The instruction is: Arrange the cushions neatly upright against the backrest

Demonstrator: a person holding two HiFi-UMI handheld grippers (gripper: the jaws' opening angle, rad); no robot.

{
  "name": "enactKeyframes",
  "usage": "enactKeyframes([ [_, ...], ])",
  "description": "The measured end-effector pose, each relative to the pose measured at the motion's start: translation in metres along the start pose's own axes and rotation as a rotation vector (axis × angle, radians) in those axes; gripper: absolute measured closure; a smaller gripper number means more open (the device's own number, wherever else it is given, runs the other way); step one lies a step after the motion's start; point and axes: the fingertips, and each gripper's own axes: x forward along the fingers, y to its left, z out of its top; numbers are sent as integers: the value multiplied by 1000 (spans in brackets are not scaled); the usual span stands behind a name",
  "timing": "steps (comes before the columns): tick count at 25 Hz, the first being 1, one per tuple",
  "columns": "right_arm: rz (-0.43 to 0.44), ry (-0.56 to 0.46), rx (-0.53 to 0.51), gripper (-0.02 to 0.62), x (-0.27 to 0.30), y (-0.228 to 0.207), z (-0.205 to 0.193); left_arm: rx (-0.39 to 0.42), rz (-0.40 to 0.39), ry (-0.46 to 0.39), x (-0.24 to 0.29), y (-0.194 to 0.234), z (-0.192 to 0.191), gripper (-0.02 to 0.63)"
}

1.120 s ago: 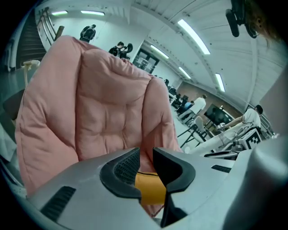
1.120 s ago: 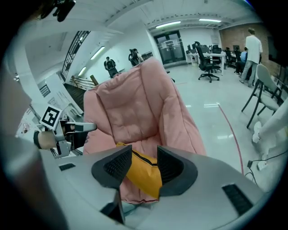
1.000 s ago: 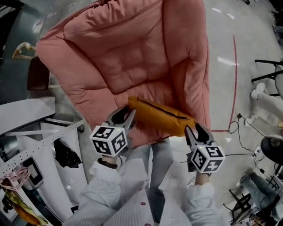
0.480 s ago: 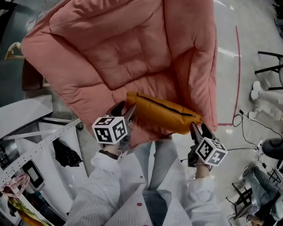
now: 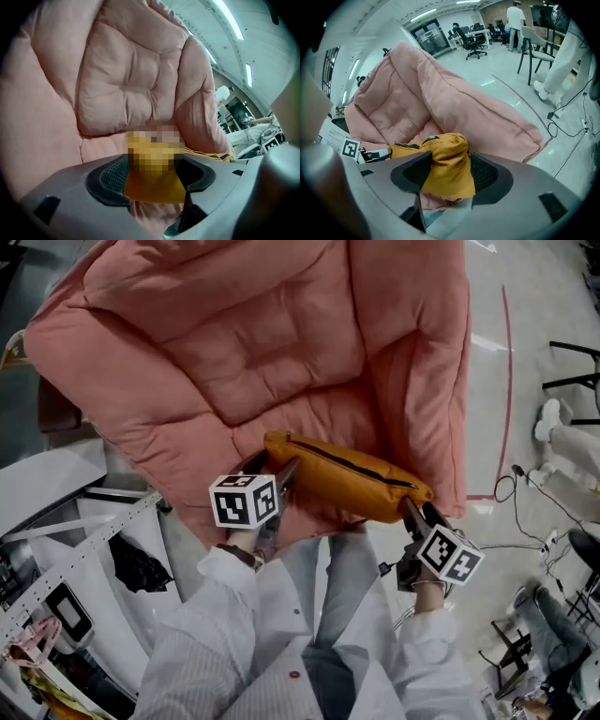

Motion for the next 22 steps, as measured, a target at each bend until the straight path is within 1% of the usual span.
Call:
enactKeyframes([
  [3,16,5,-3,369,2,3,0,-25,6,-6,3,2,-1,299],
  [6,30,-12,-26,378,2,6,4,-32,2,-9,5,-2,1,329],
  [10,27,-12,-60,462,1,10,4,-37,-5,-2,4,-6,0,395],
  [13,24,-3,-95,502,5,14,4,-59,-2,2,4,-4,-1,425],
  [17,9,-3,-113,529,8,15,4,-58,12,2,6,-2,-3,456],
  [22,10,-15,-149,541,4,25,15,-77,28,-29,-6,-2,0,465],
])
